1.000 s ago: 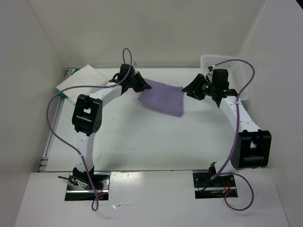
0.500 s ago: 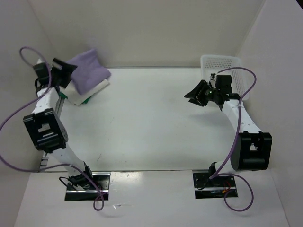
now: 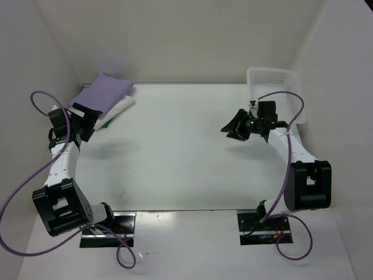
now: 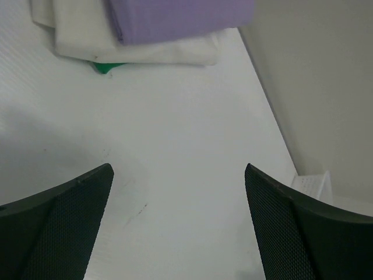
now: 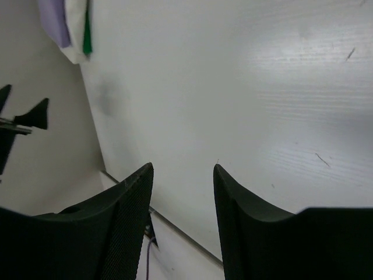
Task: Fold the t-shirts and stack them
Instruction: Put the neatly folded tshirt into the corner of the board with the left arm
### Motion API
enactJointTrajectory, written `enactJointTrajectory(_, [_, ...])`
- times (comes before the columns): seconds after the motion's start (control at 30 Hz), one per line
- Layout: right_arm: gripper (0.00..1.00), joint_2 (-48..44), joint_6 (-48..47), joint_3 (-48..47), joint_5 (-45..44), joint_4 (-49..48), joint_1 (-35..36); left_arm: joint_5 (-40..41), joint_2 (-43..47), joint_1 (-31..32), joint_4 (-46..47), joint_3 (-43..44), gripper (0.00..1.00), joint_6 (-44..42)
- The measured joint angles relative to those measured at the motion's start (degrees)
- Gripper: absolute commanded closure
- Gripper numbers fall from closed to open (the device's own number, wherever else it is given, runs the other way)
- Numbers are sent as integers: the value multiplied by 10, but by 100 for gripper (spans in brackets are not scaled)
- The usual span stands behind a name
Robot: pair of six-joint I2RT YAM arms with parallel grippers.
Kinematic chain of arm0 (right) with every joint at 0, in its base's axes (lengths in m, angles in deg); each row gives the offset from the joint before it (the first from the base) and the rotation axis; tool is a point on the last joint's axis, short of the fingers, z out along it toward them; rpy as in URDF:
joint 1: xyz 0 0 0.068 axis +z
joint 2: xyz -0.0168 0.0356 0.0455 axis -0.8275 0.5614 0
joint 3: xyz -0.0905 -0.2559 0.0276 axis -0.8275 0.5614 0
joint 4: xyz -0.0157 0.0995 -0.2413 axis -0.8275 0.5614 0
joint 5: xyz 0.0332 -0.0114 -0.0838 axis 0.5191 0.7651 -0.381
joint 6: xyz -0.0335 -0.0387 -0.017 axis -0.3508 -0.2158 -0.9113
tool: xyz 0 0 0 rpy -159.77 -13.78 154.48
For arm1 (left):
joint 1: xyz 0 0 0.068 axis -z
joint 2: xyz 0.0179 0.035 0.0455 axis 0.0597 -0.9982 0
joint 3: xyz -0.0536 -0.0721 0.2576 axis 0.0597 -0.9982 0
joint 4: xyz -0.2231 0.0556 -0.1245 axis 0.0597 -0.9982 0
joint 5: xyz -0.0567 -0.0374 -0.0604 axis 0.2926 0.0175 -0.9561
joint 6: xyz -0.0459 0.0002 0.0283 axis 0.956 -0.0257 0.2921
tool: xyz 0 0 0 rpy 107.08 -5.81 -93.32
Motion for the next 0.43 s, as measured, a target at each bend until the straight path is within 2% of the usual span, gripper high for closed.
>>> enactJointTrajectory(0.1, [41,0,0,26,-22,2,41,-10,32,19,-14,0,0,-27])
enactJointTrajectory(0.13, [4,0,1,30,-31,3,59,-10,35,41,-21,0,0,-41])
enactJointTrajectory(0.17, [0,0,4,32,-40,5,76,-16,36,66,-30,-1,0,-54])
enactJointTrajectory(0.33, [0,-1,0,34,-87,5,139,-33,49,205,-79,-37,0,-99])
enactJointTrajectory(0.43, [0,-3,0,34,-103,5,147,-38,63,226,-109,-59,0,-113])
